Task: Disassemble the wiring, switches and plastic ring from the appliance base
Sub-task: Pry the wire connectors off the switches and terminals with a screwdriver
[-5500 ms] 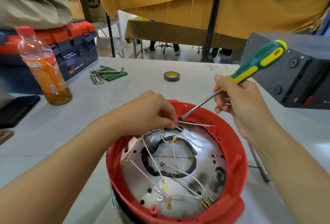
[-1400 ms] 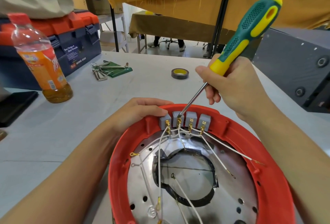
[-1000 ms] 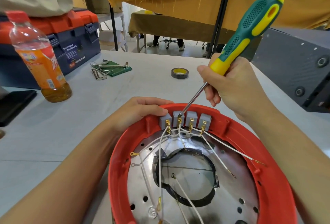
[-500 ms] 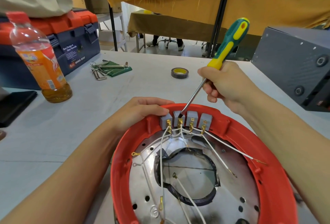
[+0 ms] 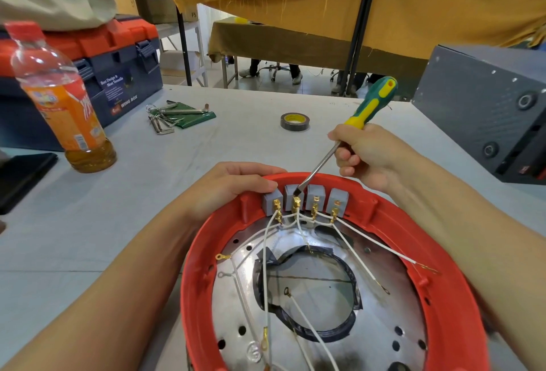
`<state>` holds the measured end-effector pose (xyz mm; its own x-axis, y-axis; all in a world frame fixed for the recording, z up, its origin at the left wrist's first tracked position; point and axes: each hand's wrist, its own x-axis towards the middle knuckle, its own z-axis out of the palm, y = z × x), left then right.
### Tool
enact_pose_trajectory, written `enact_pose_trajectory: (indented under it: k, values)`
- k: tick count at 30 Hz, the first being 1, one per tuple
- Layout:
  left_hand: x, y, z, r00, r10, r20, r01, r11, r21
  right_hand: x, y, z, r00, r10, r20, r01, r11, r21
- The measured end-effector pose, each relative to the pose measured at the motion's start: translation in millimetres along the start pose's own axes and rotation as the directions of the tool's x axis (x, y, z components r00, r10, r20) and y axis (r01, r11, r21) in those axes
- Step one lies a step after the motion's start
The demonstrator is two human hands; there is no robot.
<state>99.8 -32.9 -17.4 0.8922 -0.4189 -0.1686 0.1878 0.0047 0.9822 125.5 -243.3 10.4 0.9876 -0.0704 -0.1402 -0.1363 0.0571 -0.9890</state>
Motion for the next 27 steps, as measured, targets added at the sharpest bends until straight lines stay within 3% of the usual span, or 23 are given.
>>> enact_pose_trajectory:
  k: [4, 11, 27]
  values:
    - [0, 0, 0, 1.000, -0.001, -0.016, 0.001, 1.000, 0.001, -5, 0, -1, 0.990, -0.141, 0.011, 0.141, 0.990, -0.017]
    - [-1, 1, 1, 1.000, 0.000, -0.021, 0.000, 1.000, 0.003, -25, -8, -2, 0.902, -0.430, 0.048, 0.431, 0.882, -0.193]
    - [-1, 2, 1, 1.000, -0.001, -0.031, 0.002, 1.000, 0.014, -51, 1, -2, 0.848, -0.528, -0.052, 0.499, 0.827, -0.257]
